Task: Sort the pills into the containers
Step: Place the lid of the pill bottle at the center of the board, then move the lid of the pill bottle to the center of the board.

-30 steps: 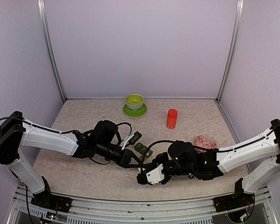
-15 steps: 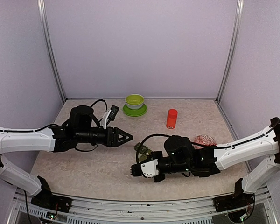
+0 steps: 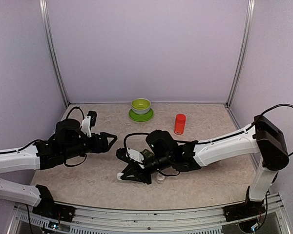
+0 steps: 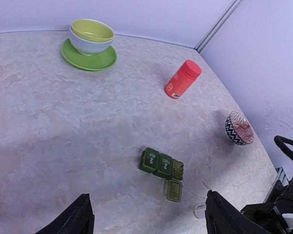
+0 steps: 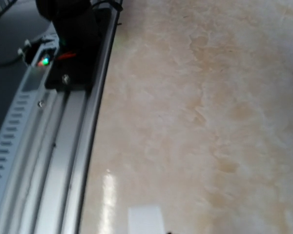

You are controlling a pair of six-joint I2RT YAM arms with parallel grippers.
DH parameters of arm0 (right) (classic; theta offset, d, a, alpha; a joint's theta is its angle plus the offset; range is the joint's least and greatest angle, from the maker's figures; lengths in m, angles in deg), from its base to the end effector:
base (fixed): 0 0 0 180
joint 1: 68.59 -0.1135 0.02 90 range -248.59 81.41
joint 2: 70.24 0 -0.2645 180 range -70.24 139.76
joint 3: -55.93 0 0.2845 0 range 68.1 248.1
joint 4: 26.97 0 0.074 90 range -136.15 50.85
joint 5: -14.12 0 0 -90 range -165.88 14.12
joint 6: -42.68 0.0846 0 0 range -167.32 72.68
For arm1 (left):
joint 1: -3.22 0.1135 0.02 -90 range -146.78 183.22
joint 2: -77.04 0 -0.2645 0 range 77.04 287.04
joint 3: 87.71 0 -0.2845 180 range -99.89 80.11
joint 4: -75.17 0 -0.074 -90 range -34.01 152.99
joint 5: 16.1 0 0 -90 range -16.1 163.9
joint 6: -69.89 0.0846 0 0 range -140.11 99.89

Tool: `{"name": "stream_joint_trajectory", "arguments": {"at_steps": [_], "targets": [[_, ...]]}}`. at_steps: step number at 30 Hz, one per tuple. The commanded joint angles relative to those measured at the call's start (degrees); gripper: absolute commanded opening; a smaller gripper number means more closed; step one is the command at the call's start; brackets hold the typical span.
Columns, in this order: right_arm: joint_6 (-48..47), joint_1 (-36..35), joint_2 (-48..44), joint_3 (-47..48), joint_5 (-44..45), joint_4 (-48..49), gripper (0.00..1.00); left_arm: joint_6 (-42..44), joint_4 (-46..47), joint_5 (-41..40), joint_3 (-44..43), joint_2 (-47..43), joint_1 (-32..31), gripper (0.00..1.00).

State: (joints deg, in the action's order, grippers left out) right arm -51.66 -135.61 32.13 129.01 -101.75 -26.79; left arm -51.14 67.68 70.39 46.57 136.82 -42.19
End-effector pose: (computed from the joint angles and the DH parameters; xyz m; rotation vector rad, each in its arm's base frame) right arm 0.1440 0.4342 0.1596 -1.5292 1.6189 1.1076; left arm 0.2215 -0.2173 0.2147 0.2128 2.0260 -0.8081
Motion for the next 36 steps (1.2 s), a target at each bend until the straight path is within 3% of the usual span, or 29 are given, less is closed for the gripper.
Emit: {"name": "stream_joint_trajectory", "arguments": {"at_steps": [1, 13, 18, 24, 29, 31, 36], "targets": [[10.28, 0.99, 4.76, 6.61, -6.83, -6.26, 0.18, 0.45, -2.40, -7.86, 1.17, -0.88, 0.32, 0.78], [13.86, 1.73, 15.98, 19.51, -8.82, -21.41, 0.19, -3.38, -3.47, -21.26, 5.82, -8.09, 1.22, 0.85], [13.44, 2.07, 17.00, 20.26, -7.12, -22.08, 0.18, -2.87, -4.14, -20.96, 5.71, -8.70, 1.90, 0.86], [6.95, 1.05, 17.42, 22.64, -2.82, -27.81, 0.26, -2.91, -4.69, -19.64, 5.59, -8.50, 1.90, 0.86], [4.50, 0.49, 12.13, 16.70, -1.80, -23.01, 0.32, -1.78, -6.76, -16.75, 5.39, -9.34, 1.47, 0.91], [4.08, 0.56, 9.25, 13.98, -0.23, -20.83, 0.37, -1.74, -7.96, -15.63, 5.27, -9.26, 1.03, 0.98], [2.79, 0.92, 4.04, 10.46, 4.72, -19.50, 0.46, -1.99, -11.42, -15.89, 3.55, -8.00, -2.23, 0.99]]}}
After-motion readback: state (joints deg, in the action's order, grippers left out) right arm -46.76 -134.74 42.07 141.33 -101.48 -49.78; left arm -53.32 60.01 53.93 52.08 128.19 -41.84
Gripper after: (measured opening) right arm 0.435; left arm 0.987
